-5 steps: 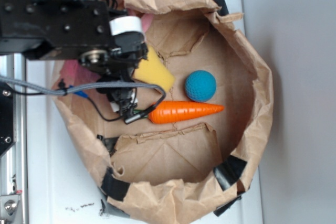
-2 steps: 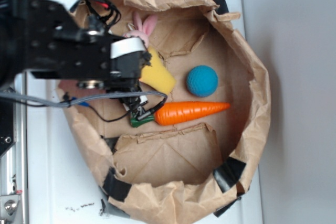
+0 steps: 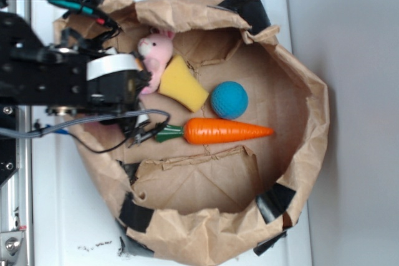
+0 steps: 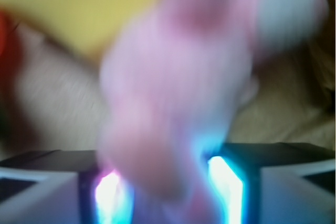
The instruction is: Grab the pink bunny.
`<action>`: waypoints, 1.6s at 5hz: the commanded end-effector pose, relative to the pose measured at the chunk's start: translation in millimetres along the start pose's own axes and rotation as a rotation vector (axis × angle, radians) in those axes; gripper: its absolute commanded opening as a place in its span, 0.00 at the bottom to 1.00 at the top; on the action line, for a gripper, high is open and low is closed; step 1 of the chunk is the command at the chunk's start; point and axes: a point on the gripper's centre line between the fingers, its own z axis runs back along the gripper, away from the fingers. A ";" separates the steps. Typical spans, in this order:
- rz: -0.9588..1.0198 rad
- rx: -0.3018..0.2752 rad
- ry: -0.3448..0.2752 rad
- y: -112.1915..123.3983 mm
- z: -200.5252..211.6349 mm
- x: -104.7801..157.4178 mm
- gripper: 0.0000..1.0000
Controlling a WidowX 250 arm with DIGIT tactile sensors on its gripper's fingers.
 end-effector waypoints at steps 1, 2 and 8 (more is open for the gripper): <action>0.067 -0.071 0.079 18.7 45.3 10.2 0.00; 0.074 -0.113 0.108 17.1 70.2 7.7 0.00; 0.194 -0.138 0.057 -56.2 105.5 58.1 0.00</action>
